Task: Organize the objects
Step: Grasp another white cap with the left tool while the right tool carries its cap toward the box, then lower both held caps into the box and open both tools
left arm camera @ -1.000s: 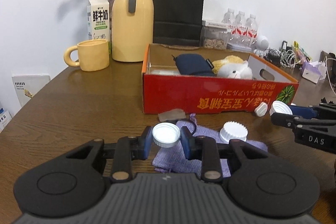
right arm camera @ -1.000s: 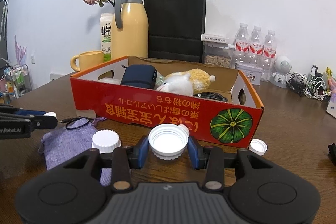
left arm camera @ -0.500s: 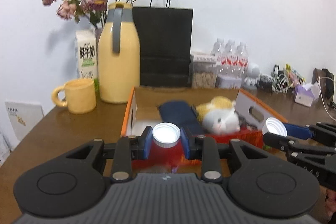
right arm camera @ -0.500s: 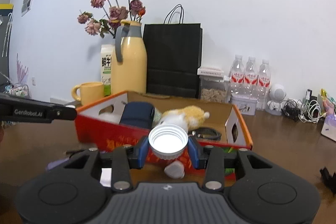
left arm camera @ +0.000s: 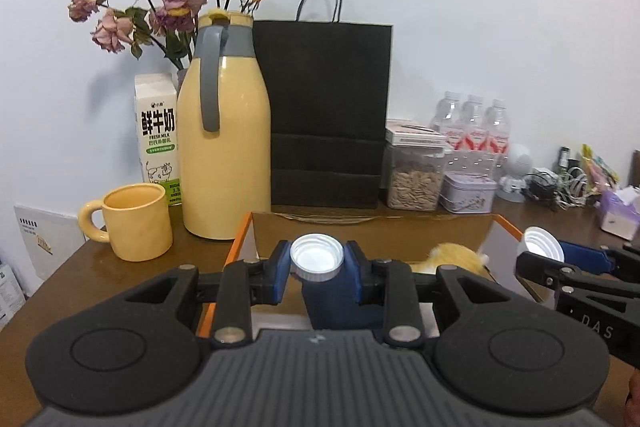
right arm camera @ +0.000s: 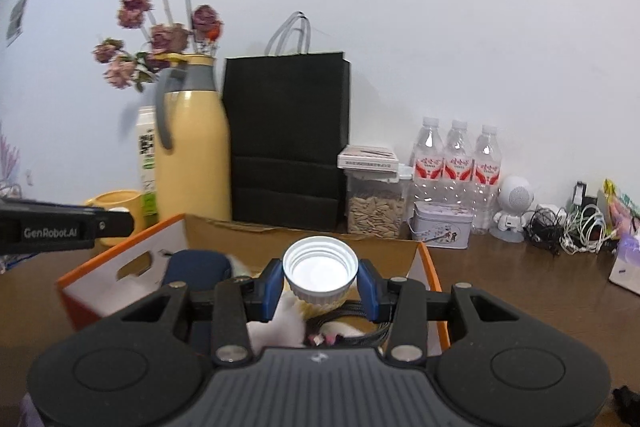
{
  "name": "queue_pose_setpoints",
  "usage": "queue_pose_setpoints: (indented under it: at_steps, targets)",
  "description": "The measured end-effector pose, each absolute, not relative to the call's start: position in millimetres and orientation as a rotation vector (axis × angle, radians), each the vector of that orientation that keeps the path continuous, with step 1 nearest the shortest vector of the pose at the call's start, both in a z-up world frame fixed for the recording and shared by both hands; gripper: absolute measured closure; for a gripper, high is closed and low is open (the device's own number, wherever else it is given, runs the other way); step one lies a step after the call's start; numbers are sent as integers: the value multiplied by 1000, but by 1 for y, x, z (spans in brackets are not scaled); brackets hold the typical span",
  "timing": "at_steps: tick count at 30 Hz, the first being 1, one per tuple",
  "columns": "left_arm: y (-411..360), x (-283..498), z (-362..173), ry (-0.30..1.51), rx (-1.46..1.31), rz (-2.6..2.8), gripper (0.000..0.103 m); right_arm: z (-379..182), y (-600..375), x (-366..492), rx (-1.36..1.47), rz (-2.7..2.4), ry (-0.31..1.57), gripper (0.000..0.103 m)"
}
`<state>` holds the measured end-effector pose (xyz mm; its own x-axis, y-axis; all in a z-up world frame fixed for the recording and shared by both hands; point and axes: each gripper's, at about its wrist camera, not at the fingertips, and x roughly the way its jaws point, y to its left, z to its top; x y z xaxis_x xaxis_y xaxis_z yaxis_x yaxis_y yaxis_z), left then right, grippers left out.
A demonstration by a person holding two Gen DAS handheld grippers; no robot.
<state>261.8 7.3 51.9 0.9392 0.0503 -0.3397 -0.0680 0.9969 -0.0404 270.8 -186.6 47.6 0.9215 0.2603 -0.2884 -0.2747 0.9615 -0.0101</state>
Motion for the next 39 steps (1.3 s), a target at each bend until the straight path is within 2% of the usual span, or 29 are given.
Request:
queue_pose_setpoints:
  at_steps: [11, 13, 14, 15, 16, 17, 18, 19, 20, 39]
  targets:
    - [13, 291, 24, 412, -67, 85, 73, 23, -199, 297, 25, 286, 388, 64]
    - [13, 288, 24, 407, -62, 87, 69, 22, -198, 295, 20, 279, 391, 64]
    - [12, 285, 24, 399, -59, 87, 56, 22, -198, 294, 17, 279, 395, 64]
    - [12, 283, 25, 386, -56, 88, 41, 21, -198, 292, 17, 282, 395, 58]
    - [11, 279, 27, 366, -54, 88, 31, 21, -198, 291, 17, 282, 394, 51]
    - [10, 276, 28, 345, -53, 89, 7, 21, -198, 290, 15, 279, 389, 32]
    - [9, 272, 30, 319, -50, 95, 0, 21, -198, 288, 13, 280, 382, 10]
    - [8, 269, 31, 298, -46, 105, 0, 22, -199, 286, 14, 281, 370, 3]
    - [6, 268, 32, 292, -40, 113, 0, 23, -199, 284, 13, 282, 355, 0]
    - [15, 243, 42, 253, -71, 126, 0, 32, -198, 261, -18, 290, 293, 0]
